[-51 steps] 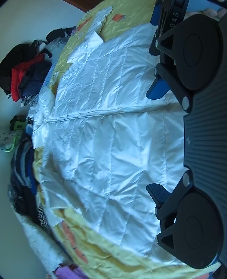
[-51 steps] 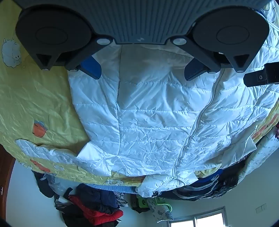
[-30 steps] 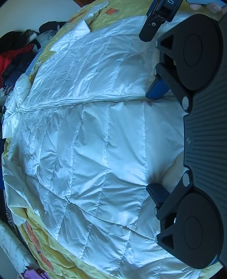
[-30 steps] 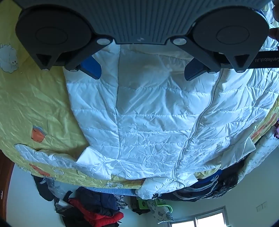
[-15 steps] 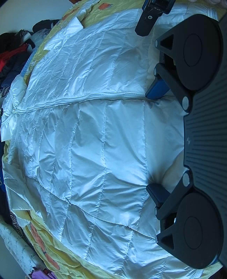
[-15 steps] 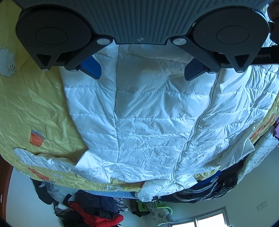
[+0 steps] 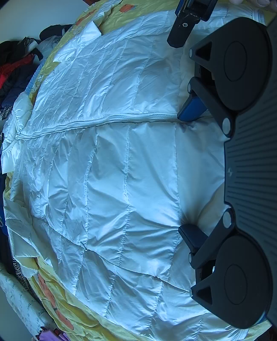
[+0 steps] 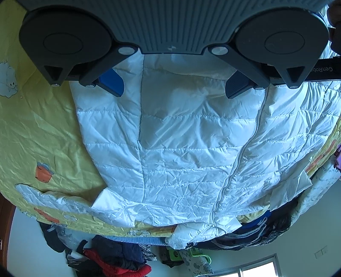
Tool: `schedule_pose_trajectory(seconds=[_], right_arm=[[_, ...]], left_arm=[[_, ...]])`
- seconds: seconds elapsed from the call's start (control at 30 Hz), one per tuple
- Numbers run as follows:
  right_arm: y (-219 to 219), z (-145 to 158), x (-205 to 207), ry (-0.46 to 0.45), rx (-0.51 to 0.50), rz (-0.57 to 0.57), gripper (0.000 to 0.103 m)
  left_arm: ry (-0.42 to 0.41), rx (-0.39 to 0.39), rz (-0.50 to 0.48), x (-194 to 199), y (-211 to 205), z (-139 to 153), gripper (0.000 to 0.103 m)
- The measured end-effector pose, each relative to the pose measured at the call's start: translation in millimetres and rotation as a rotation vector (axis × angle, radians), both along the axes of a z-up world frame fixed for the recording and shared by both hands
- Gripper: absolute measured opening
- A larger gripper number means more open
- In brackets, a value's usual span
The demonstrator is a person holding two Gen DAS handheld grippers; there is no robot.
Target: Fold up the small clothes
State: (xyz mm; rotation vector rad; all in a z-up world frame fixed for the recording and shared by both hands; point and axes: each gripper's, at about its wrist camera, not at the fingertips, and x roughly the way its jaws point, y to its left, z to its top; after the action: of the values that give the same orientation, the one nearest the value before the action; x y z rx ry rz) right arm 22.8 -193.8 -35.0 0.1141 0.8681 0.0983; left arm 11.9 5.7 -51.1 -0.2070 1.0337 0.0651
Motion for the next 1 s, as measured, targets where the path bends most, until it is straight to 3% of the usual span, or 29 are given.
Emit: schedule_pose_trajectory(seconds=[1.0], right_arm=[[-0.3,-4.1,0.2,0.026,0.015,-0.006,0.103]], left_arm=[[-0.002,0.001,0.001,-0.8,-0.1,-0.7,0.103]])
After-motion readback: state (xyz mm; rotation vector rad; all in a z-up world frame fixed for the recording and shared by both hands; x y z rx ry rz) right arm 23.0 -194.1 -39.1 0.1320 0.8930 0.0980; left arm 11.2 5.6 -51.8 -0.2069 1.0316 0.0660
